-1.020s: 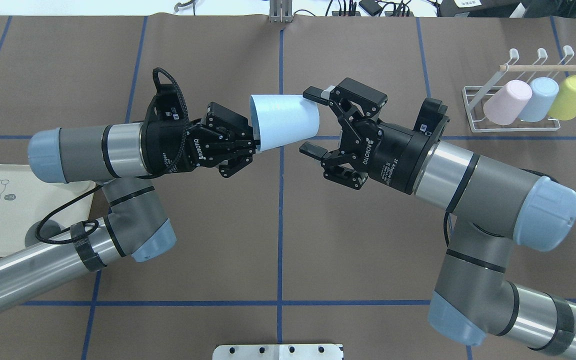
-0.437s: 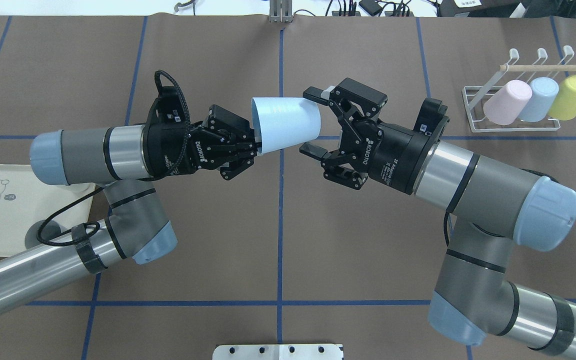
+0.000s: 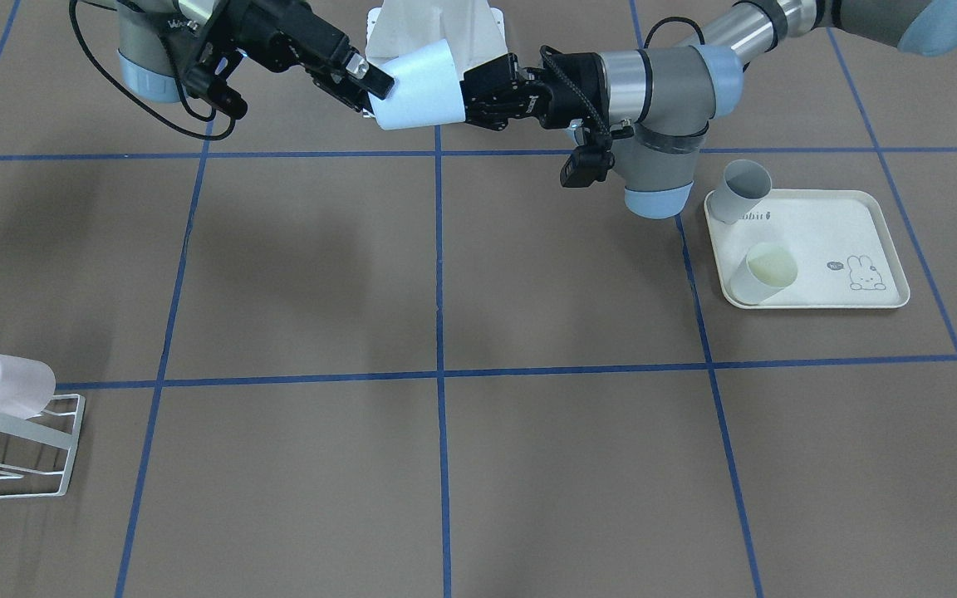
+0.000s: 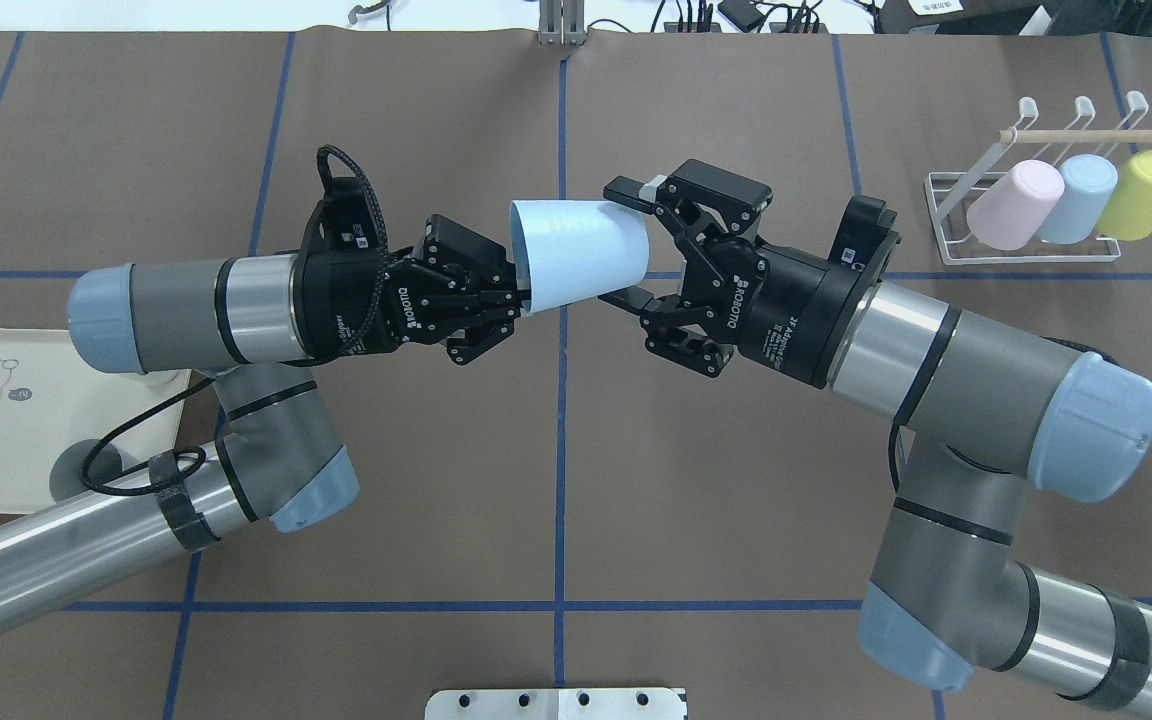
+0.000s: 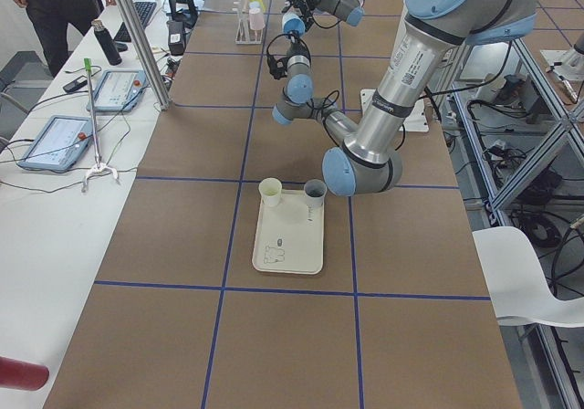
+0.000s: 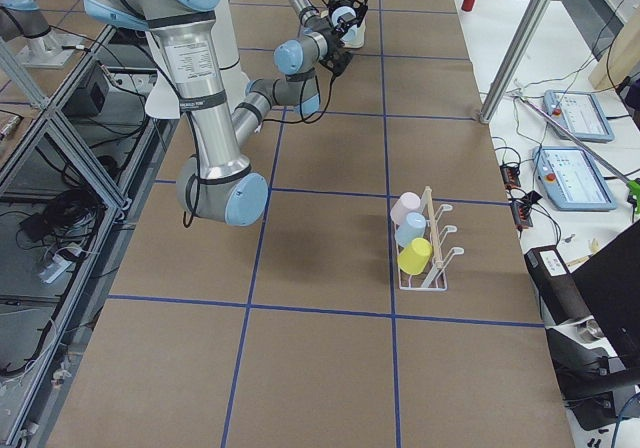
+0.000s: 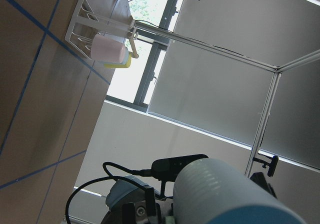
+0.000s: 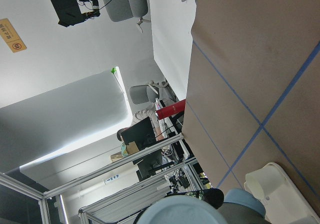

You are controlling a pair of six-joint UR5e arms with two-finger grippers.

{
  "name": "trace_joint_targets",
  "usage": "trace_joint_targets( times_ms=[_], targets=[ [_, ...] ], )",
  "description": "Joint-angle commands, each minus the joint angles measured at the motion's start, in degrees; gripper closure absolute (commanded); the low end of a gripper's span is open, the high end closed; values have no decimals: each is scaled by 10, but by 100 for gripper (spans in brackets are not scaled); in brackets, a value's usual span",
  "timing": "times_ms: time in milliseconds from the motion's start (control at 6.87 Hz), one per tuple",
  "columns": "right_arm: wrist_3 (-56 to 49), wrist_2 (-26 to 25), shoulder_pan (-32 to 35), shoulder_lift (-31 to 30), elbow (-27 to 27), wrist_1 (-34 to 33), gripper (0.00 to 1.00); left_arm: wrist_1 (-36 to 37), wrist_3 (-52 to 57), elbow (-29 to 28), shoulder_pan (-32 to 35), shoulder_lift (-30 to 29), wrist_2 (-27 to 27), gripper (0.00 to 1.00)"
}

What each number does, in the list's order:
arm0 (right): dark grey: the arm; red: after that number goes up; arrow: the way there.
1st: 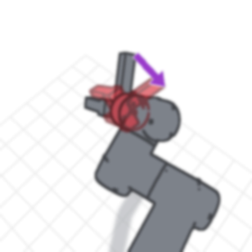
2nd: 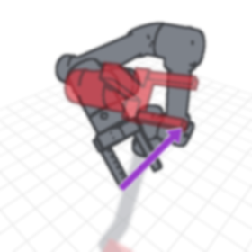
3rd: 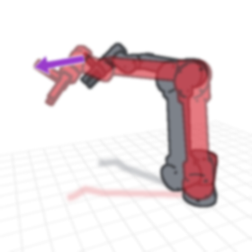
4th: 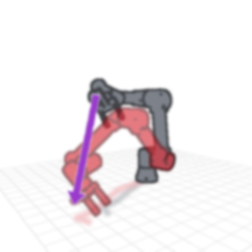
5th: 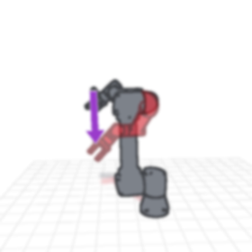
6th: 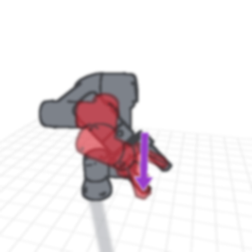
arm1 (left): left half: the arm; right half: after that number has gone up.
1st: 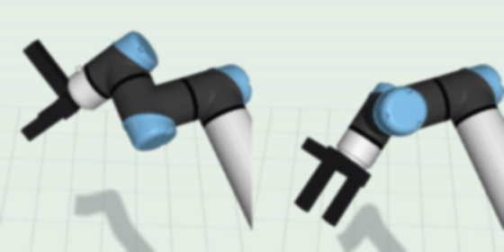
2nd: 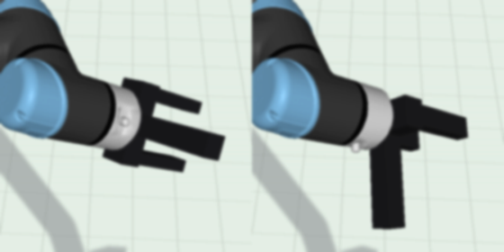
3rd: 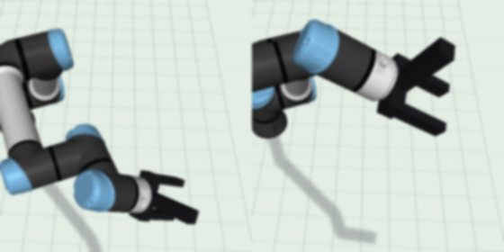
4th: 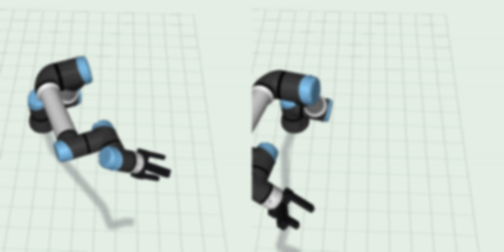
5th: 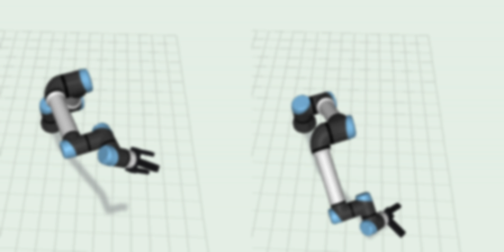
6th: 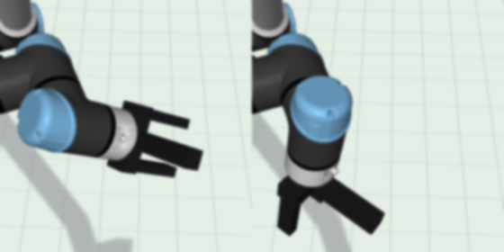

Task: Transfer IKEA cup to right arm and place on rack

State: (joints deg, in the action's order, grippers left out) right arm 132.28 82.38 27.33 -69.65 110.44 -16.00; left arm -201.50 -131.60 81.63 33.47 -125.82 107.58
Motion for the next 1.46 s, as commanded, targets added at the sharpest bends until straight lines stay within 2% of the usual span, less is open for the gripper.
trace_joint_targets(
  times_ms=[0,146,437,1020,1311],
  targets=[
    [0,-5,0,0,0,0,74,13,-1,-1,-2,-6,1,100],
    [0,-7,0,0,0,0,100,15,3,-1,-2,-7,2,99],
    [0,-13,0,0,0,0,100,15,9,0,-1,-6,1,1],
    [-24,-17,26,-19,0,0,100,15,35,2,20,7,3,0],
    [-115,-15,54,-69,0,-10,100,15,35,0,47,24,5,0]
  ],
)
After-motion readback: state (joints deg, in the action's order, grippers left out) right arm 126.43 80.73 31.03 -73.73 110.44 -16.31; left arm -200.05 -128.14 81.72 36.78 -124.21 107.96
